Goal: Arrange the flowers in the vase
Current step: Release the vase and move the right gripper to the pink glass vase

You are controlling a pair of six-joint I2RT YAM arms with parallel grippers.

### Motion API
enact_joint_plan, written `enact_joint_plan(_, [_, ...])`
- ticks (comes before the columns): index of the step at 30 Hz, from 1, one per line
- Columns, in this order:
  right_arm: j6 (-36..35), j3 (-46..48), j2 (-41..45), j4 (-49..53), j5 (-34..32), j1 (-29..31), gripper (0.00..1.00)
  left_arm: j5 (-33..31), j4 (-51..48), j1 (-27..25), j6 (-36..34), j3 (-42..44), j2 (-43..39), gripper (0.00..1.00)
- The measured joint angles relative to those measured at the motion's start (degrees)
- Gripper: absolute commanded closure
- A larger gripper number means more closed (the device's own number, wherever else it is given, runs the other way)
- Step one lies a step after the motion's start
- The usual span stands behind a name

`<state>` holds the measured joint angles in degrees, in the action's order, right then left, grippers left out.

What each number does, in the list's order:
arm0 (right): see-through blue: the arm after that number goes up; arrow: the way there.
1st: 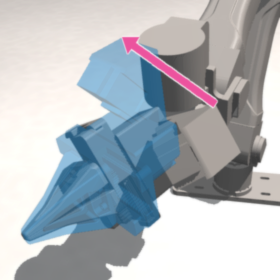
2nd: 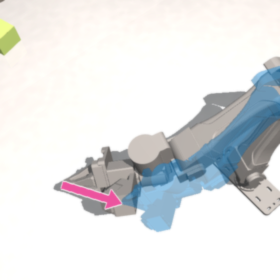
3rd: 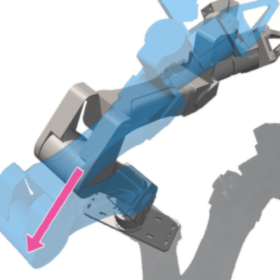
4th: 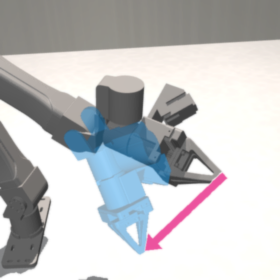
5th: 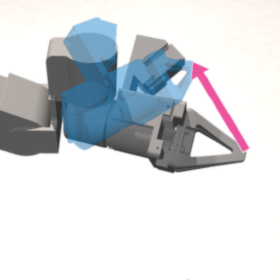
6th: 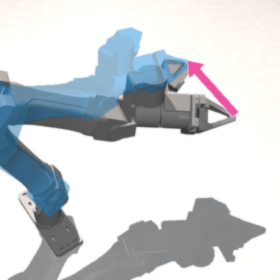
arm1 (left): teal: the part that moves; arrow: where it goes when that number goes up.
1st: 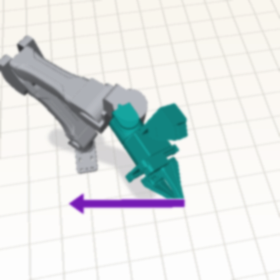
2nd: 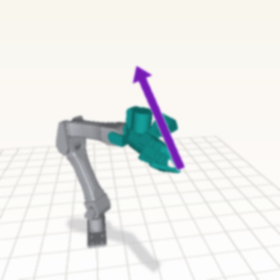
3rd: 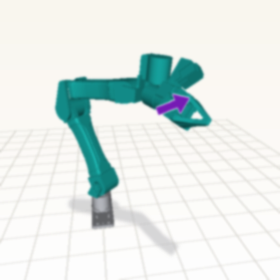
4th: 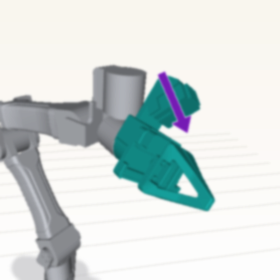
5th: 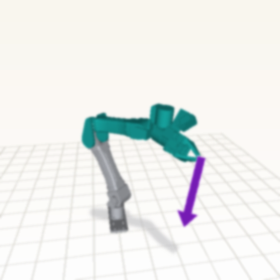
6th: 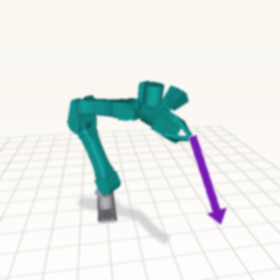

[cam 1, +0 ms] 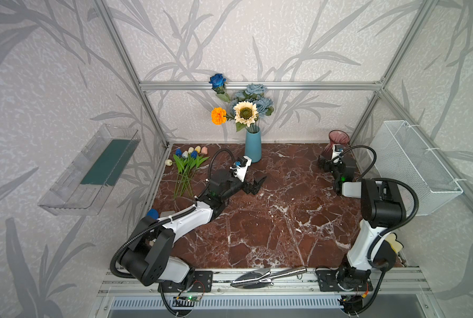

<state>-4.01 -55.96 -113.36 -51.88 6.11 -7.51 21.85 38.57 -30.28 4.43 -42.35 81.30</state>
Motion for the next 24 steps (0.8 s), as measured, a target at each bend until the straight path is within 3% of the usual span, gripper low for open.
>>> enact_joint_plan(19, [-0.39, -14.25, -9.27, -3.87, -2.45, -0.44, 0.01, -1.42, -1.42, 0.00, -0.85, 0.50, -1.22, 0.01])
enact_joint_plan(24, [-0.28, -16.72, -11.17, -3.93, -3.02, -0.59, 0.16, -1.64, -1.46, 0.00, -0.83, 0.50, -1.22, 0.01])
